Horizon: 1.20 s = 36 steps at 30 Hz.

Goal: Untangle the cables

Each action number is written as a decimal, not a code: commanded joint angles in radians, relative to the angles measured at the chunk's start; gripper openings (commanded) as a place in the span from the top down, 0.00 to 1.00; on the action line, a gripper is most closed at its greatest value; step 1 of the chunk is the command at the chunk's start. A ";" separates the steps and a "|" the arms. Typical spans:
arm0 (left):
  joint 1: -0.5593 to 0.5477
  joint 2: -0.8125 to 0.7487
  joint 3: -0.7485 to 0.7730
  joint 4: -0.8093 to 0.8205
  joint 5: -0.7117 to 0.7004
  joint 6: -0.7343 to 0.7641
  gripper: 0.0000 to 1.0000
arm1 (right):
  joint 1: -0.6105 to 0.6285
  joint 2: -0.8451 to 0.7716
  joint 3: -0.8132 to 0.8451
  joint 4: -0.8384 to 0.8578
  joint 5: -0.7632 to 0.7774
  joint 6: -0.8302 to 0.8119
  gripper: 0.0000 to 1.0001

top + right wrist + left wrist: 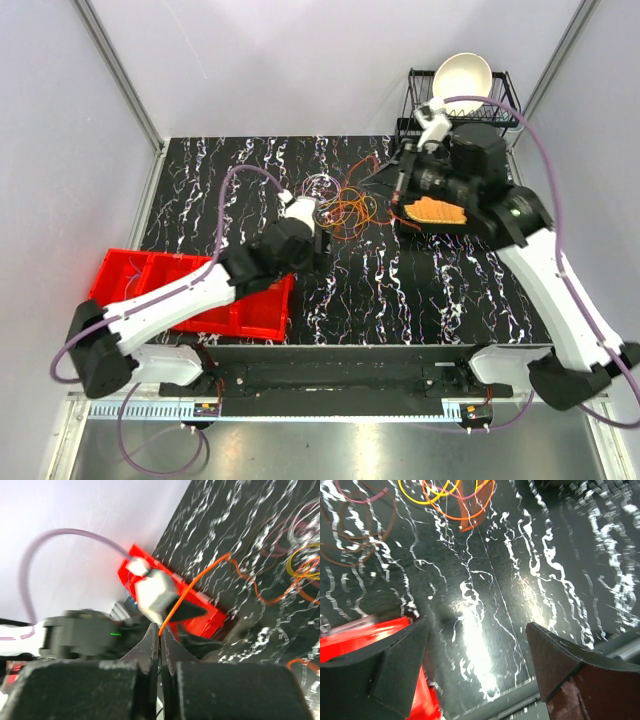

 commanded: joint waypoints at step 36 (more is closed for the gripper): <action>-0.186 0.401 0.253 0.396 -0.515 0.026 0.76 | -0.004 -0.120 0.189 -0.230 0.152 -0.138 1.00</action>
